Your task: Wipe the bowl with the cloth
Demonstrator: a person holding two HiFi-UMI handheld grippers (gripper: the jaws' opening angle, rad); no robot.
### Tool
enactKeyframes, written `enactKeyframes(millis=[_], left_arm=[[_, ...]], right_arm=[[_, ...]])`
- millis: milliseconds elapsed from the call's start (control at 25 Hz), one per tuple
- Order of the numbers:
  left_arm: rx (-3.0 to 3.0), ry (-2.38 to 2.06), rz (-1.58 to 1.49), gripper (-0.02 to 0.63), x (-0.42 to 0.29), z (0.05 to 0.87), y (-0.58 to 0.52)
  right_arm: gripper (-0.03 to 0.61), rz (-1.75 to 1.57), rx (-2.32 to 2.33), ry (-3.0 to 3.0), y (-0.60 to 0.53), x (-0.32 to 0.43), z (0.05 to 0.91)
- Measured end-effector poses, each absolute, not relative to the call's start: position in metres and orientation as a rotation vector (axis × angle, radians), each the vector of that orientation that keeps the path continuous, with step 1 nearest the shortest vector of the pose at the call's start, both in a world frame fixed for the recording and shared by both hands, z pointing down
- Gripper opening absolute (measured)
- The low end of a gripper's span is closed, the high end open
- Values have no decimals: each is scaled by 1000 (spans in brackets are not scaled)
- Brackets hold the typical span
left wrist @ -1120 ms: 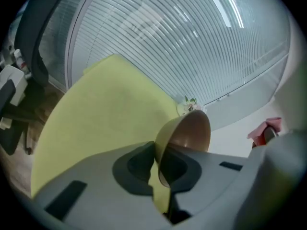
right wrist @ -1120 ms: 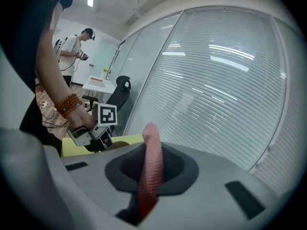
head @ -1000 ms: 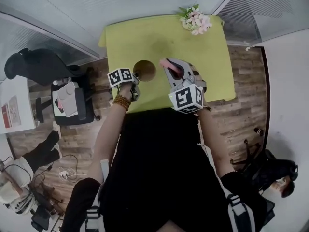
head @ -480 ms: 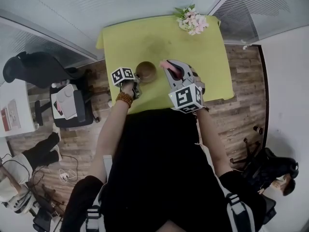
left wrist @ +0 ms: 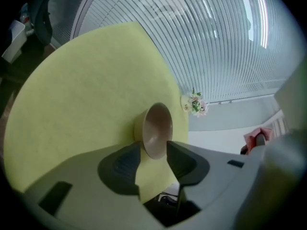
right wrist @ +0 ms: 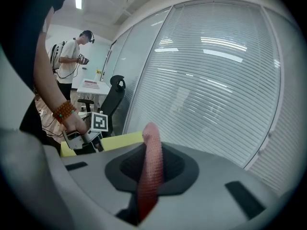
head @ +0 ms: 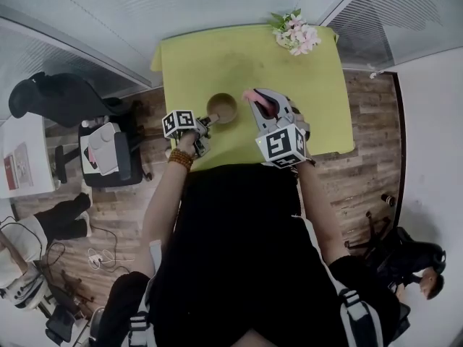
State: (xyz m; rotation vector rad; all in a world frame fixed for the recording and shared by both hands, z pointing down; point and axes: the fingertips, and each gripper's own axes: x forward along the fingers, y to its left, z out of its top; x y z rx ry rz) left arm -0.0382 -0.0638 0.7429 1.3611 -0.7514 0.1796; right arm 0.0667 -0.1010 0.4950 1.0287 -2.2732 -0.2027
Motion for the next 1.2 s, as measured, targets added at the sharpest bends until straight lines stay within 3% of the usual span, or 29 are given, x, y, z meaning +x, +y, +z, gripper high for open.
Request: enactKeyframes(millis=[160,400,760,1000,1200], left_arm=[[1470,-708,222,161,-47,715,-48],[2144,-974,530,156,-66,625,-93],[2538,-1655,223,91,-85,447,-141],[2498,-1858,40,36,-91,408,-133],[2488,-1912,35,28,-86,407,-130]], right_arm=[[37,-199,1025,-2299,-106,63,489],[38,-204,1013,-2357,-124,50,483],[37,-149,1225,-2617,-140,22,424],[37,-128,1449,-2753,-137,26,387],[37,-67,1485,-2751,-136,20,392]])
